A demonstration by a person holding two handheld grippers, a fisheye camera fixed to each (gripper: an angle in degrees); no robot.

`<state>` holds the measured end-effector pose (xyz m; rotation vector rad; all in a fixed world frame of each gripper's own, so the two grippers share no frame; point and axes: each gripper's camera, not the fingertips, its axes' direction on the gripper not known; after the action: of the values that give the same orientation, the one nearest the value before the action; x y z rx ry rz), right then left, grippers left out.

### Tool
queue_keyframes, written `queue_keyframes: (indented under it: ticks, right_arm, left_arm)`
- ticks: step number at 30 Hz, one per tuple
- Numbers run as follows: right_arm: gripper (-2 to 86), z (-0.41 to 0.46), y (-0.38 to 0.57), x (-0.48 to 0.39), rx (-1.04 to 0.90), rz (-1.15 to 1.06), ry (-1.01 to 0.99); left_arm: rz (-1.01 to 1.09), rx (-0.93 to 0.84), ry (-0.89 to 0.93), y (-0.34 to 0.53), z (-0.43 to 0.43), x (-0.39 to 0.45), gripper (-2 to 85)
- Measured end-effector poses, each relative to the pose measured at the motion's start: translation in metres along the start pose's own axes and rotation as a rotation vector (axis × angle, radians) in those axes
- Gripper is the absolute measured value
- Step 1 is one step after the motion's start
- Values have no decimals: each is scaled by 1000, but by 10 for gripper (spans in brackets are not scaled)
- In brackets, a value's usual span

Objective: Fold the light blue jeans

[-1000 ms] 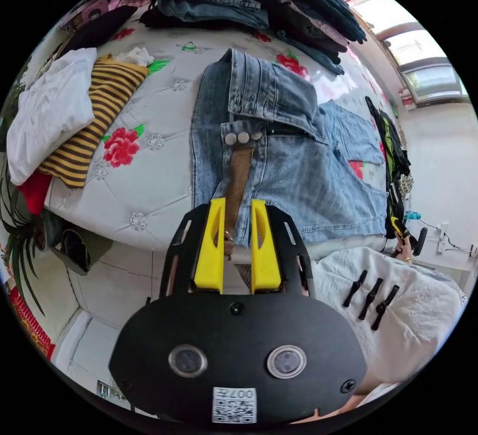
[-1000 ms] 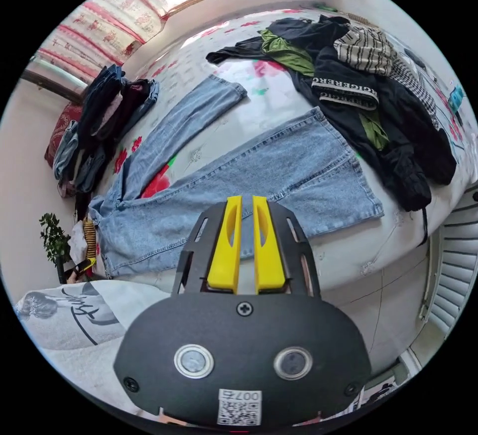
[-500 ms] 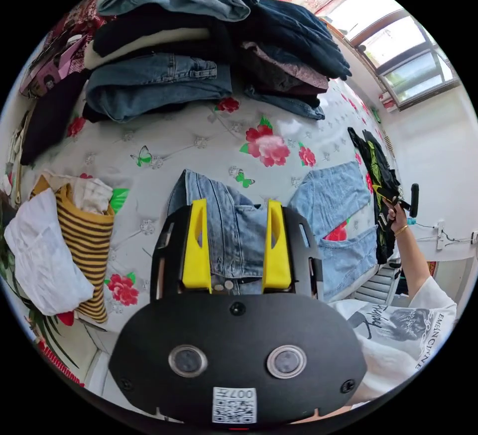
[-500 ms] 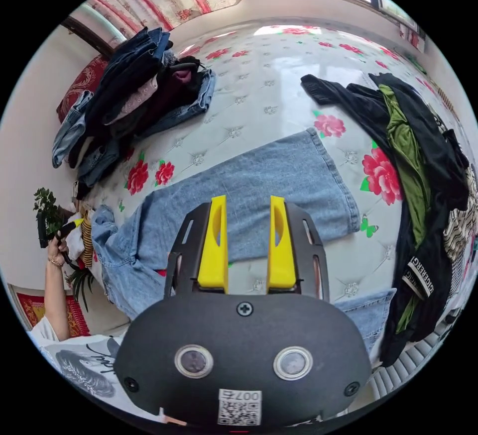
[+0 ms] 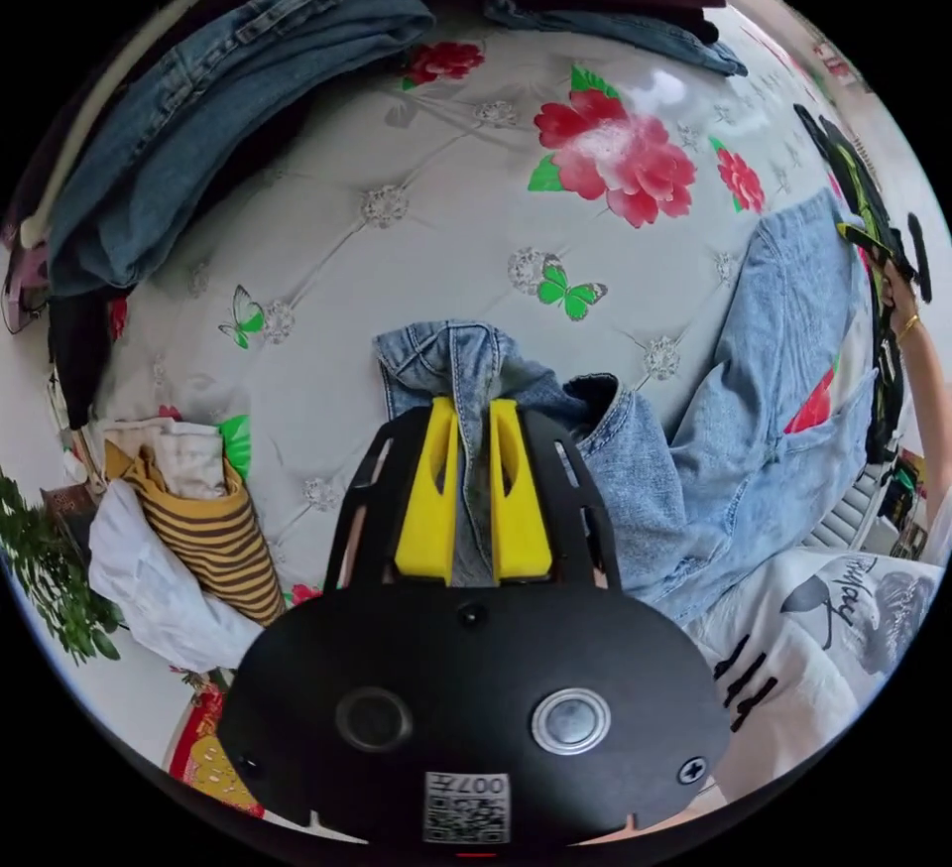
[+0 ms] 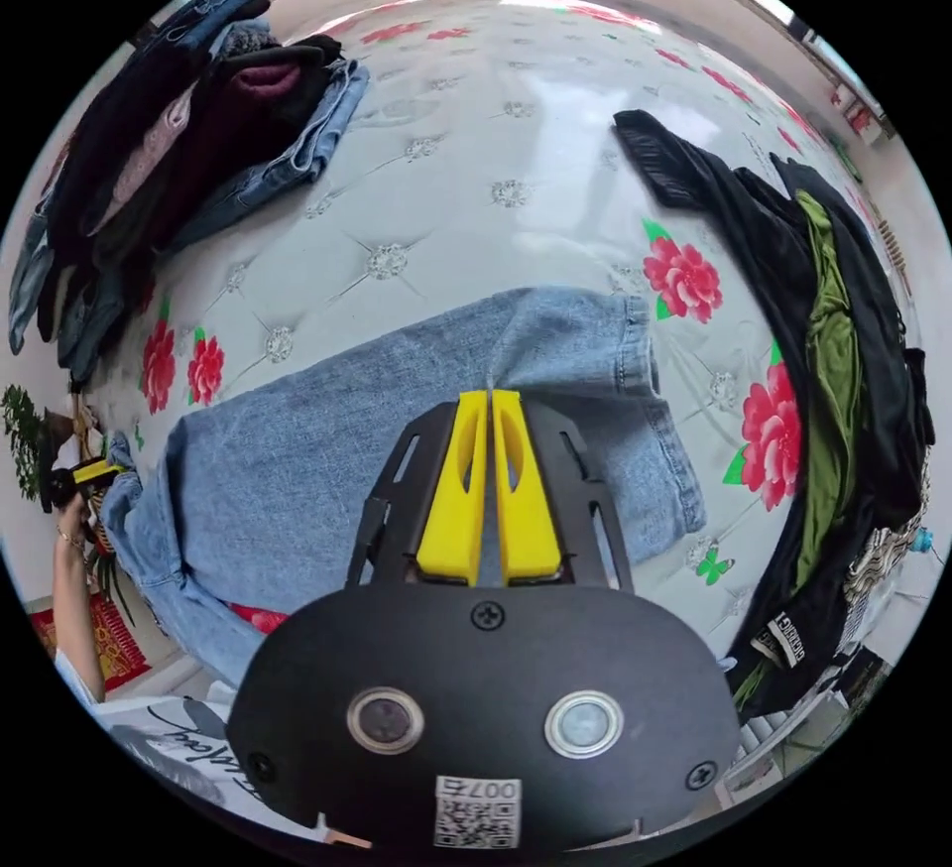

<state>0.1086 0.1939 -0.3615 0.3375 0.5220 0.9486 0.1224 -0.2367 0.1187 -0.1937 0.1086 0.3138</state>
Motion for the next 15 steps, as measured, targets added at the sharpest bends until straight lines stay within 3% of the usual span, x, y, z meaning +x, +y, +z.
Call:
queue_keyframes:
  ticks: [4, 7, 11, 13, 15]
  right_arm:
    - [1, -127, 47, 25, 498, -21, -233]
    - [3, -189, 104, 52, 720, -51, -266]
    - [17, -175, 131, 98, 647, 82, -295]
    - [28, -129, 136, 133, 389, 285, -269]
    - [35, -99, 151, 150, 250, 377, -273]
  left_arm:
    - [-111, 273, 9, 69, -67, -21, 45]
    - [-236, 523, 127, 140, -103, -42, 46]
    - [-257, 537, 149, 139, -85, -48, 66]
    - [-249, 468, 101, 120, -65, -44, 78]
    - [-289, 371, 123, 106, -45, -46, 81]
